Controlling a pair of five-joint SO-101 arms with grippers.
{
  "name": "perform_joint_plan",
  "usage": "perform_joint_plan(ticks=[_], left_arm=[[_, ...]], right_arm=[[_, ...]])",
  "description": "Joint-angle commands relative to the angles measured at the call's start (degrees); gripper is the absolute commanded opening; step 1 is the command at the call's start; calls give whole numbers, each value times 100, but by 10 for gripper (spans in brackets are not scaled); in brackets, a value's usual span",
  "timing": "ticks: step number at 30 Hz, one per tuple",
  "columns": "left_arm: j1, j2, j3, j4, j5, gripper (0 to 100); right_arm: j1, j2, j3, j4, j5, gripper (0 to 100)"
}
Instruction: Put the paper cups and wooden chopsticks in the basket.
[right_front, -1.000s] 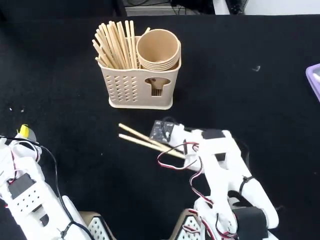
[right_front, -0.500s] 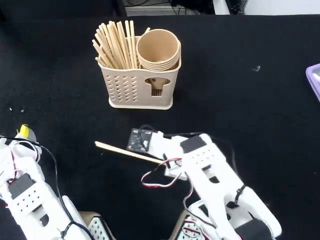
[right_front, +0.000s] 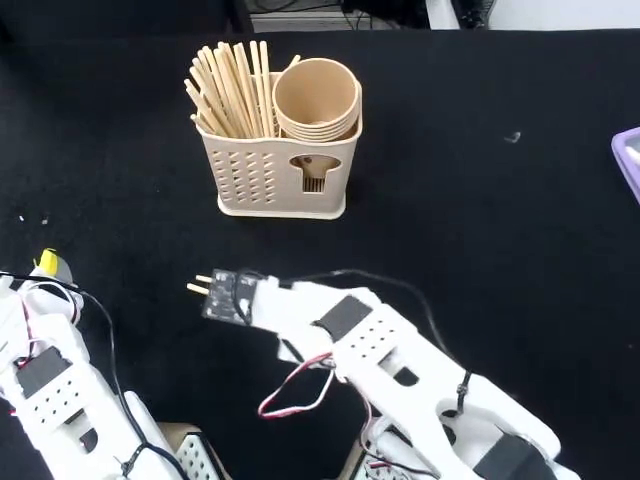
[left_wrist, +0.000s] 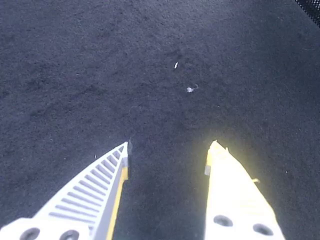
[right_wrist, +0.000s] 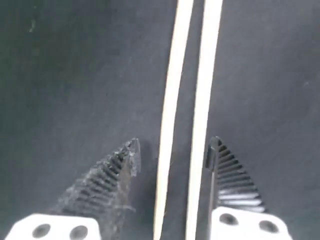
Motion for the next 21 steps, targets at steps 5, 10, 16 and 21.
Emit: perform_joint_plan(ticks=[5, 10, 16, 21], left_arm=[[-4, -79, -75, -97, -35, 253], [-4, -79, -75, -97, -35, 253], [-4, -79, -75, -97, -35, 253], [-4, -79, -75, -97, -35, 253]], right_arm=[[-123, 1604, -1508, -167, -79, 224], [-88, 2695, -2352, 62, 141, 224], [-97, 3055, -2580, 132, 211, 224], [-88, 3073, -2563, 132, 211, 260]])
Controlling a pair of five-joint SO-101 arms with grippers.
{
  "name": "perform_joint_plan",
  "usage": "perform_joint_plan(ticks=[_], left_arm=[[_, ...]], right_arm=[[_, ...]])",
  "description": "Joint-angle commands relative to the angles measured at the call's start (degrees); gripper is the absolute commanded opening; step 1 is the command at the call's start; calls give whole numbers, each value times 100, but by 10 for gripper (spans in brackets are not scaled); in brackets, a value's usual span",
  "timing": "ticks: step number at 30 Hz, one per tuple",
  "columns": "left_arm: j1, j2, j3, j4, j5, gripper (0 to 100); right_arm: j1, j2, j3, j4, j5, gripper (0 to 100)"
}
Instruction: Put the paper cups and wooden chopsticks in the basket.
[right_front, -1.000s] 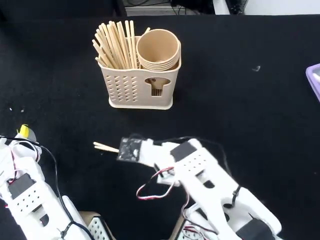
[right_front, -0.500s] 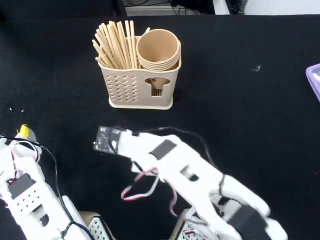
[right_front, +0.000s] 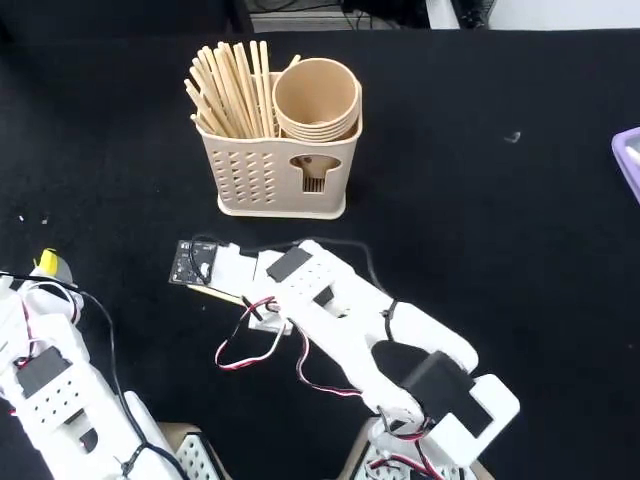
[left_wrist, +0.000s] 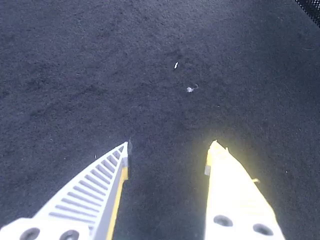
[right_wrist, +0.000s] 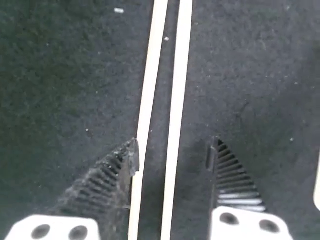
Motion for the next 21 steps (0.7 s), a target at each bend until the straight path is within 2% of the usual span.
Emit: perform_joint_plan(ticks=[1, 8, 14, 21], left_arm=[[-4, -79, -75, -97, -35, 253], [-4, -79, -75, -97, -35, 253], [-4, -79, -84, -97, -35, 253], [-13, -79, -84, -97, -35, 253]], right_arm=[[-62, 4, -259, 35, 62, 263], [-53, -110, -303, 105, 18, 262], [-413, -831, -567, 826, -299, 266], [-237, -558, -13, 202, -158, 266]])
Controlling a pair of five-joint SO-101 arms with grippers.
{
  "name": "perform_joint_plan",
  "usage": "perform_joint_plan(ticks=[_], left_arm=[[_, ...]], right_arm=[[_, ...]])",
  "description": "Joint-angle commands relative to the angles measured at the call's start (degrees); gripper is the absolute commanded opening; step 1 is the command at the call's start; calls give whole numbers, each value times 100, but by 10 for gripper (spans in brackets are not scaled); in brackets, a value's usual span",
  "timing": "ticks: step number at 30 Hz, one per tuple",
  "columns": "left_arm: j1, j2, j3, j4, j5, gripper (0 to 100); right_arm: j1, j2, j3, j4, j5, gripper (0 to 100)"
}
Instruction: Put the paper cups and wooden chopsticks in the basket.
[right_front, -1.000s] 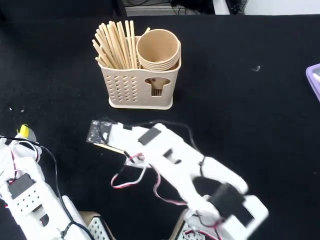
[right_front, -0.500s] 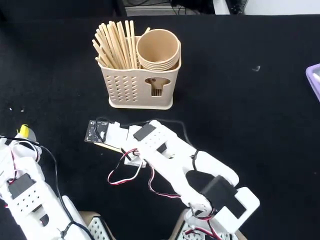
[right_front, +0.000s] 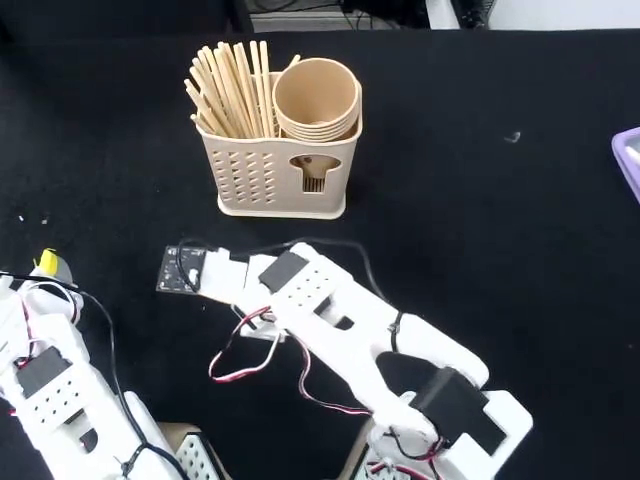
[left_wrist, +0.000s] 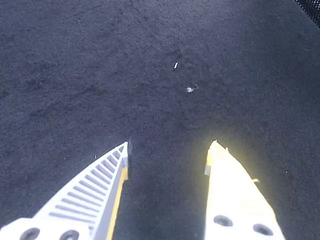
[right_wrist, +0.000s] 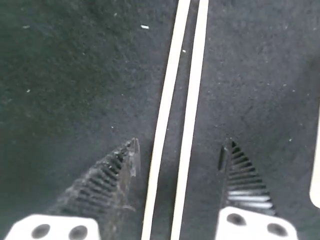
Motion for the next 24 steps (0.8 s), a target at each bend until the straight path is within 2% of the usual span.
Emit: perform_joint_plan(ticks=[1, 12, 14, 17, 19, 24], left_arm=[[-13, -79, -84, -97, -35, 253], [-13, -79, -84, -97, -35, 253], [-13, -79, -84, -97, -35, 253], [-13, -79, -84, -97, -35, 253], [-13, -79, -84, -97, -35, 253], [-13, -79, -84, -88, -35, 253]], right_arm=[[132, 92, 48, -413, 88, 266], [290, 1464, -813, -457, 123, 260], [308, 1543, -822, -440, 141, 213], [308, 1543, -831, -404, 202, 9], [316, 1508, -822, -404, 167, 35], [325, 919, -813, -132, 193, 10]])
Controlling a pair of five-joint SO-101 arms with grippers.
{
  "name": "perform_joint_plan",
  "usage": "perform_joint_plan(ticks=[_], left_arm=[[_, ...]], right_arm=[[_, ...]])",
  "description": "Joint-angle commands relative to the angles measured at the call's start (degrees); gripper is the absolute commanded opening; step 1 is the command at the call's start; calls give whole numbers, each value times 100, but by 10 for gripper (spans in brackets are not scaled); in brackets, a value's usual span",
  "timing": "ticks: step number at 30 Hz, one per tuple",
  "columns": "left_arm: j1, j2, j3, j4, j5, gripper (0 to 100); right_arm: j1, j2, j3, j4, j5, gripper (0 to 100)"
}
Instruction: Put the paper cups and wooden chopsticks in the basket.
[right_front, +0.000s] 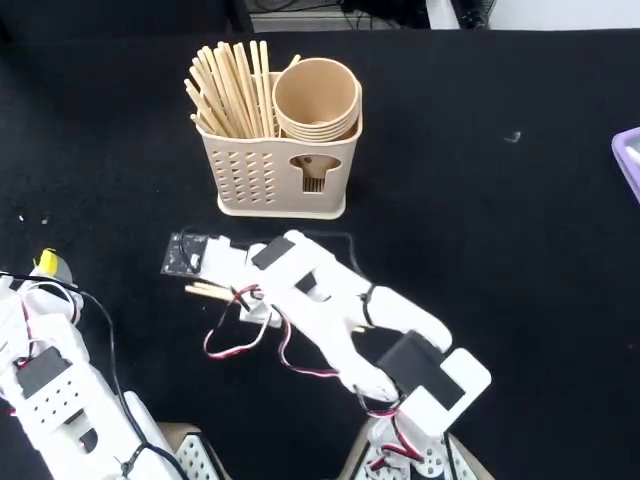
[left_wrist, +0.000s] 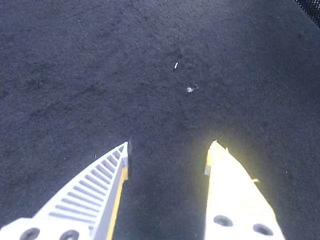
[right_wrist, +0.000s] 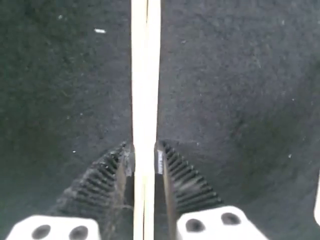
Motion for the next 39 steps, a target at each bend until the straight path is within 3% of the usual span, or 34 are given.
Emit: perform_joint_plan(ticks=[1, 6, 13, 22, 26, 30, 34, 39], left_arm=[[-13, -79, -84, -88, -35, 253], [-13, -79, -84, -88, -35, 253], [-13, -79, -84, -79, -35, 253], [-13, -79, -92, -70, -35, 253], [-13, -79, -92, -70, -35, 253], [-13, -79, -92, -70, -35, 253], [-13, -79, -92, -62, -35, 253], [-13, -79, -92, -62, -35, 253]], right_arm=[[18, -646, -101, 352, 97, 10], [18, -1596, -92, 993, 105, 10], [18, -2914, 136, 1116, 53, 10], [18, -5446, -92, 1248, -949, 10], [18, -6255, -31, 123, -1609, 11], [18, -6440, 198, -1960, -1987, 11], [44, -6149, 699, -4149, -2031, 11], [651, -5182, 919, -6084, -2075, 11]])
